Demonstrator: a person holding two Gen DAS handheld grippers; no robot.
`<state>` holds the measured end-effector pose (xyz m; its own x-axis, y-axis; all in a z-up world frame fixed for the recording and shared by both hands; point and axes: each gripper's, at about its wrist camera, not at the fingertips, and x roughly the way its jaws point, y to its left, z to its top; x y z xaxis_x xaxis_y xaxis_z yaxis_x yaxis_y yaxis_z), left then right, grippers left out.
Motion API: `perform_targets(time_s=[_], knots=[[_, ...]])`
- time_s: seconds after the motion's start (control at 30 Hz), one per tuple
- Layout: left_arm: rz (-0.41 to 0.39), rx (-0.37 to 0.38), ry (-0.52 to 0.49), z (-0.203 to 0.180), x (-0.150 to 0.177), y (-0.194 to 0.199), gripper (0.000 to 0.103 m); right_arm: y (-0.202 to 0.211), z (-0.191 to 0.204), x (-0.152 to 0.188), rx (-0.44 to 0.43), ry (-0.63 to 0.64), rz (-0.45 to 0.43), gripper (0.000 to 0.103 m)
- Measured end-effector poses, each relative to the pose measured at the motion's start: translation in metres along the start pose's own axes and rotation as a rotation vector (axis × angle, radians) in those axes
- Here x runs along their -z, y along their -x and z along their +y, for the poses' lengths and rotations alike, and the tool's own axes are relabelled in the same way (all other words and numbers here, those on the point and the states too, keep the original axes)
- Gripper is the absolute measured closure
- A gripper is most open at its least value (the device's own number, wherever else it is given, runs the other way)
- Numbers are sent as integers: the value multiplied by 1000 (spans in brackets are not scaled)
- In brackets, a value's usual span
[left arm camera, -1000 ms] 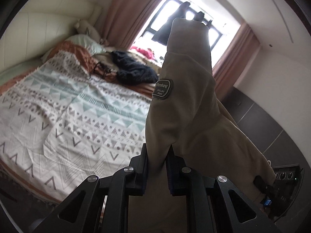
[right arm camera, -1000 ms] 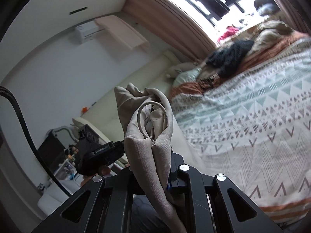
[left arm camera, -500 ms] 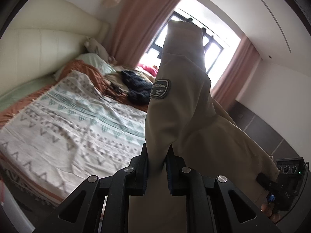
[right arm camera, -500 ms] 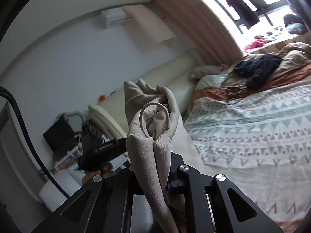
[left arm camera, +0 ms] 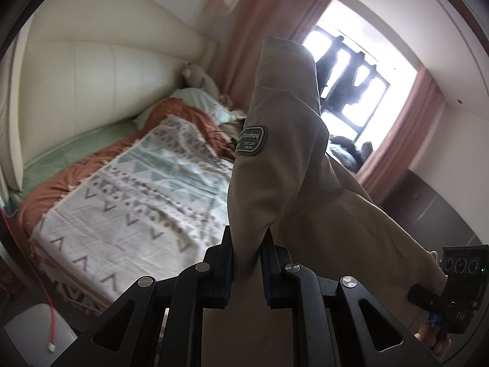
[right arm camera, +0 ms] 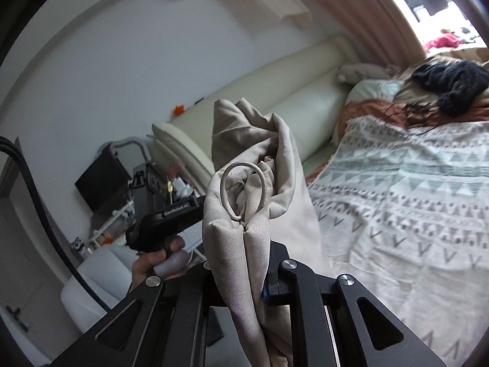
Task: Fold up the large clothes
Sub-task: 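Lift the folded jacket up with both grippers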
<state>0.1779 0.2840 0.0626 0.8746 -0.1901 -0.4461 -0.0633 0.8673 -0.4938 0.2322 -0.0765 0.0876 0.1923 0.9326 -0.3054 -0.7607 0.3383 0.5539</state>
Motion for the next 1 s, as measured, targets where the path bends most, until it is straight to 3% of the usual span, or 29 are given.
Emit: perform_targets(time_s=[0.53,1.0], knots=[[-27,-173,117,145,-55,-11,87,-185,-10,-23,-119,6,190,92],[-65,-324,100,203,-105,19,88,-292,21,-44,-242,35,298,91]])
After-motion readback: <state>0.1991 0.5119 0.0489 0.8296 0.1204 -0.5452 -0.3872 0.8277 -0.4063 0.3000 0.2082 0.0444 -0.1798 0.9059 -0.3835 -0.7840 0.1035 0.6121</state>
